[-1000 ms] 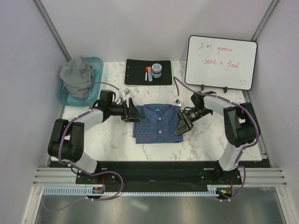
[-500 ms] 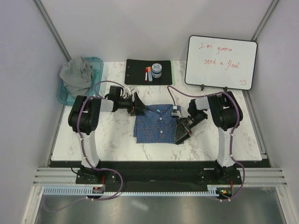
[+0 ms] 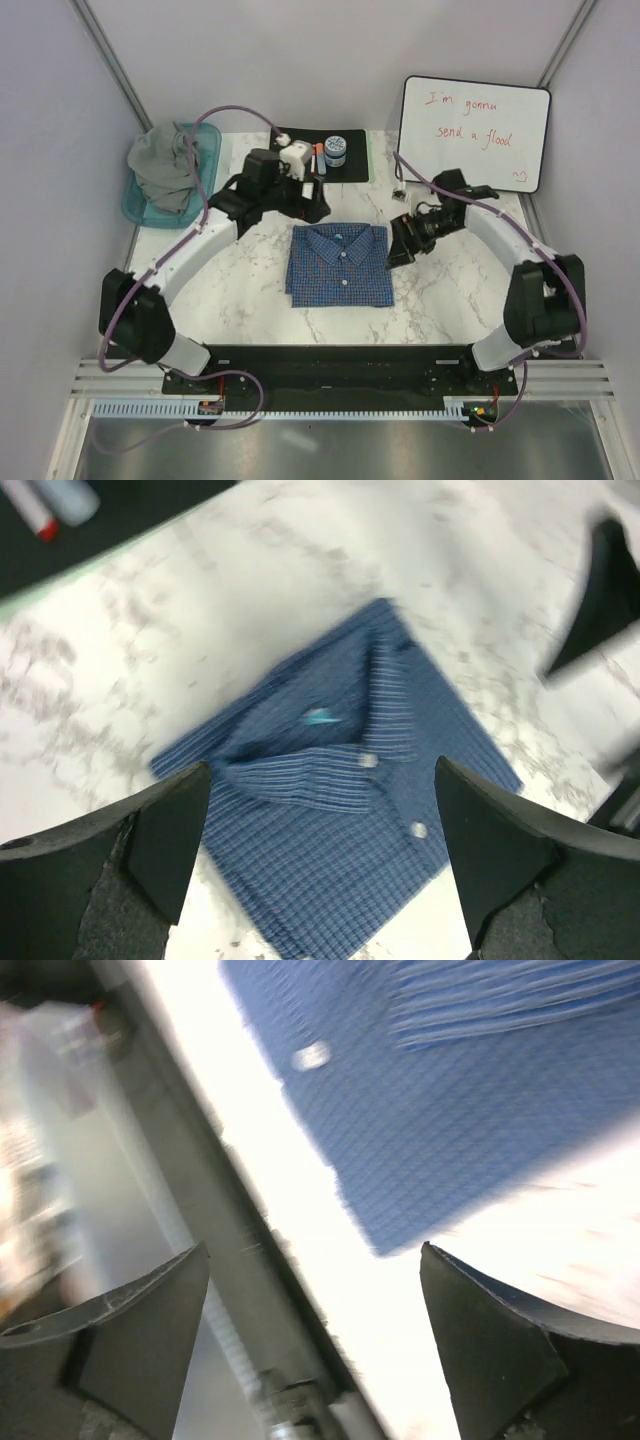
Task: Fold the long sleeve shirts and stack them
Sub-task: Neatly place the folded shirt to the corner
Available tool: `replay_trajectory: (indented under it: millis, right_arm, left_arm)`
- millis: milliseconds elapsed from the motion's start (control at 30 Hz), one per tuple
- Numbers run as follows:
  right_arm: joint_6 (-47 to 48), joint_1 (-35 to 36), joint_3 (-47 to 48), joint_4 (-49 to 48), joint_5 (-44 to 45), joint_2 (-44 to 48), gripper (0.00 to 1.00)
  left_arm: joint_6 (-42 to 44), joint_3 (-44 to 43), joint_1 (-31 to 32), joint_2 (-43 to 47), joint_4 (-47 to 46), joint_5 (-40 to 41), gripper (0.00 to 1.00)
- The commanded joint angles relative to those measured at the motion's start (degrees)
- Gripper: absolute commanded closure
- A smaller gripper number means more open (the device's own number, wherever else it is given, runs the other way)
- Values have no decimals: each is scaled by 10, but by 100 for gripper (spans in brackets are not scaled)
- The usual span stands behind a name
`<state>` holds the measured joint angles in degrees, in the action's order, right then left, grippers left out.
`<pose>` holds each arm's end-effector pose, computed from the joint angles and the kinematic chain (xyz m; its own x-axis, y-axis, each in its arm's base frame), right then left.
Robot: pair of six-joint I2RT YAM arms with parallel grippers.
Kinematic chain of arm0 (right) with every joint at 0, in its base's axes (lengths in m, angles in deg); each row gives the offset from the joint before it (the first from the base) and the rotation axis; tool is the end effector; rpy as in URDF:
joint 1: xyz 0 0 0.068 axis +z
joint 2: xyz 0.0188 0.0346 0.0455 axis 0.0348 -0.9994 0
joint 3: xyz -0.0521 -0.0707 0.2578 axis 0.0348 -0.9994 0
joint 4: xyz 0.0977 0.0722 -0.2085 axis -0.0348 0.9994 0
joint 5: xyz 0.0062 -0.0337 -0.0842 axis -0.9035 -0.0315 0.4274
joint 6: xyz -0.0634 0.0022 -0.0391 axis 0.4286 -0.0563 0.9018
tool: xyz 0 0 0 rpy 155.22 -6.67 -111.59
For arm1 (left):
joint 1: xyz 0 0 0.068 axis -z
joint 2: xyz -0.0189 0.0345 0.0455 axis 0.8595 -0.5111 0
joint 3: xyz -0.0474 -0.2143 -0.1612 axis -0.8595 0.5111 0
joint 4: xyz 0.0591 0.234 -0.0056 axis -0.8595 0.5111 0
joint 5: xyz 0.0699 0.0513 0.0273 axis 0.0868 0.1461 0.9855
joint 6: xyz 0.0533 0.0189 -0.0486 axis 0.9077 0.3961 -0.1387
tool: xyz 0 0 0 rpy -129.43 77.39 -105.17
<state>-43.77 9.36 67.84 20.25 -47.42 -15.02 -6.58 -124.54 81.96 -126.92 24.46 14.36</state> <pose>0.2601 0.1021 0.2184 -0.8185 -0.4033 -0.4091 -0.5693 0.4740 0.6717 0.3175 -0.1570 0.2827 -0.6567 0.0868 -0.7491 0.5119 0.7807 -0.3583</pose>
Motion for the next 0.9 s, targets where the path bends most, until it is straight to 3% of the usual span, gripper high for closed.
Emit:
replay_trajectory:
  millis: [0,67,133,200,333,567,733,867]
  right_arm:
    - [-83,-12,32,-167,300,126,2]
    - [-76,-13,56,-181,359,155,2]
    - [-89,-13,83,-186,430,159,2]
    - [-71,-14,100,-156,430,155,2]
    - [-67,-15,106,-122,368,147,2]
    - [-75,-20,74,-123,350,135,2]
    - [-80,-23,77,-122,341,122,2]
    - [-72,-26,76,-117,350,124,2]
  left_arm:
    - [113,-6,132,67,113,244,1]
    - [69,-6,133,69,96,232,1]
    - [86,-40,133,57,118,145,1]
    - [129,-57,146,30,139,41,0]
    - [206,-114,214,-68,170,149,1]
    - [246,-176,215,-205,213,135,1]
    - [322,-183,209,-309,253,132,1]
    - [356,-116,157,-288,270,109,2]
